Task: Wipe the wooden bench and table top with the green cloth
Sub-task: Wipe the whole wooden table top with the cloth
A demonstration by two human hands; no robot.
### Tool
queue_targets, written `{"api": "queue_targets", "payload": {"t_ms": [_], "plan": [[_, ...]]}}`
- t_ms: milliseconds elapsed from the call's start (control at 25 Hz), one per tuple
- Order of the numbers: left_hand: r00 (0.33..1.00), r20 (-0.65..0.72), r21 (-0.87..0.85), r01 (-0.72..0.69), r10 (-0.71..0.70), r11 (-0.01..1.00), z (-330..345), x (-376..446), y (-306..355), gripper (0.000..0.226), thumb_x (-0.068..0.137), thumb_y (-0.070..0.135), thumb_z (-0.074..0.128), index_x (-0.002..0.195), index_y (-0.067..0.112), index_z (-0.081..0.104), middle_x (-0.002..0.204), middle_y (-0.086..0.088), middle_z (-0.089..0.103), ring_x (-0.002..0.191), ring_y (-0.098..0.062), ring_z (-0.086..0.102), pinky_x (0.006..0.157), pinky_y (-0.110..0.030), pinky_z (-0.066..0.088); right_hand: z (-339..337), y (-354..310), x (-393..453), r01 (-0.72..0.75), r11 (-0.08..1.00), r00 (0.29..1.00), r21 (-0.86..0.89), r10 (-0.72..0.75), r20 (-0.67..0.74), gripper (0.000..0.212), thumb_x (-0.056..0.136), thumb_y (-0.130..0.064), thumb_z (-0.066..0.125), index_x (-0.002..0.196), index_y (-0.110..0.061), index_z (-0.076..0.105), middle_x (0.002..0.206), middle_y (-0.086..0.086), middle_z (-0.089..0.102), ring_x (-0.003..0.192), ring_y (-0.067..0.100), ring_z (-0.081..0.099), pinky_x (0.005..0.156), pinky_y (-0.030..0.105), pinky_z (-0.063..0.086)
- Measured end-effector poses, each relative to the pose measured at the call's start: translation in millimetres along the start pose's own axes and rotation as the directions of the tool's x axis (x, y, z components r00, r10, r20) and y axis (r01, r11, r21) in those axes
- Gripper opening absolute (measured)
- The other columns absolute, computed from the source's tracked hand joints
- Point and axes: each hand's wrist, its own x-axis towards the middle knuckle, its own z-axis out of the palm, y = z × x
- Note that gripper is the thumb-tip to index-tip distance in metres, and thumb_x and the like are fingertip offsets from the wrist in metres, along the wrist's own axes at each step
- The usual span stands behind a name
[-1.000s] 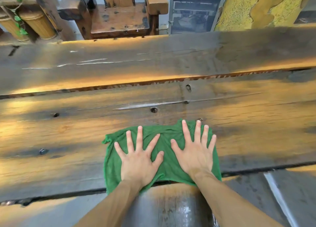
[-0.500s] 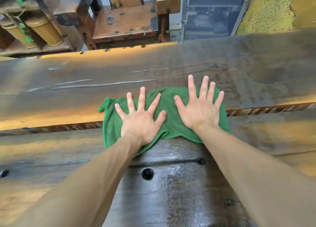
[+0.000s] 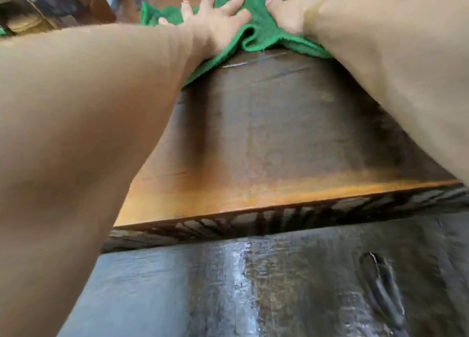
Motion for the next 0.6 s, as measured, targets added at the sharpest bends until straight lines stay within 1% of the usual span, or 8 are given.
{"api": "queue_targets", "payload": {"t_ms": [80,160,240,280,360,400,480,600], "plan": [[0.998,-0.032,-0.091,0.050,-0.053,0.995,-1,7,-1,0.053,0.097,0.057,0.028,0.150,0.053,0.022,0.168,0.013,-0.004,0.152,-0.042,-0.002,0.101,-0.086,0.005,-1,-1,4,0.007,1.000,0.998,0.021,-0.006,-0.059,0.074,0.096,-0.067,0.032,0.158,-0.027,0.022,0.166,0.014,0.018,0.152,0.036,0.011,0.120,0.057,0.003],[0.990,-0.054,-0.214,0.117,-0.131,0.970,-3,-7,10,0.053,0.100,0.056,0.025,0.152,0.054,0.019,0.169,0.007,-0.007,0.152,-0.042,-0.005,0.107,-0.081,0.002,-3,6,-15,0.051,0.999,0.978,0.006,-0.049,-0.204,0.067,0.097,-0.058,0.039,0.152,-0.021,0.033,0.159,0.017,0.032,0.149,0.036,0.022,0.121,0.055,0.009],[0.985,-0.100,-0.245,0.110,-0.138,0.963,-2,-34,25,0.054,0.101,0.053,0.024,0.154,0.050,0.019,0.168,0.005,-0.010,0.152,-0.040,-0.005,0.112,-0.075,0.001,-6,12,-47,0.111,0.994,0.935,-0.002,-0.105,-0.338,0.058,0.096,-0.047,0.046,0.146,-0.018,0.039,0.152,0.018,0.039,0.143,0.037,0.031,0.118,0.055,0.017],[0.987,-0.103,-0.249,0.092,-0.121,0.964,-2,-55,33,0.055,0.101,0.054,0.023,0.156,0.047,0.017,0.168,0.005,-0.009,0.153,-0.039,-0.004,0.113,-0.073,0.001,-7,15,-66,0.140,0.990,0.926,0.013,-0.126,-0.356,0.056,0.096,-0.042,0.048,0.145,-0.018,0.039,0.152,0.017,0.038,0.141,0.037,0.033,0.116,0.055,0.023],[0.996,-0.066,-0.245,0.044,-0.062,0.968,0,-95,47,0.058,0.101,0.056,0.019,0.157,0.045,0.010,0.169,0.005,-0.006,0.153,-0.039,-0.003,0.115,-0.071,-0.001,-10,25,-103,0.183,0.981,0.956,0.068,-0.161,-0.245,0.053,0.100,-0.042,0.042,0.148,-0.021,0.041,0.158,0.012,0.030,0.143,0.033,0.031,0.114,0.051,0.025],[0.998,-0.049,-0.234,0.026,-0.038,0.972,3,-119,53,0.058,0.101,0.057,0.017,0.157,0.046,0.006,0.169,0.005,-0.007,0.153,-0.038,-0.005,0.115,-0.071,-0.003,-10,31,-123,0.197,0.978,0.972,0.067,-0.186,-0.147,0.054,0.102,-0.045,0.035,0.152,-0.026,0.037,0.164,0.008,0.023,0.149,0.029,0.023,0.118,0.052,0.019],[1.000,-0.023,-0.216,0.001,-0.007,0.976,9,-167,64,0.059,0.100,0.059,0.015,0.156,0.048,0.000,0.168,0.005,-0.012,0.153,-0.038,-0.011,0.114,-0.071,-0.006,-14,47,-163,0.198,0.980,0.979,0.024,-0.199,0.034,0.057,0.103,-0.052,0.021,0.158,-0.039,0.017,0.169,-0.004,0.003,0.155,0.024,0.000,0.121,0.058,0.000],[0.999,0.006,-0.188,-0.037,0.038,0.981,17,-242,74,0.061,0.098,0.063,0.011,0.155,0.049,-0.007,0.167,0.005,-0.018,0.152,-0.037,-0.015,0.114,-0.072,-0.006,-18,65,-230,0.192,0.981,0.974,-0.021,-0.188,0.125,0.059,0.100,-0.060,0.013,0.157,-0.049,0.001,0.168,-0.008,-0.011,0.154,0.026,-0.012,0.117,0.066,-0.009]]}}
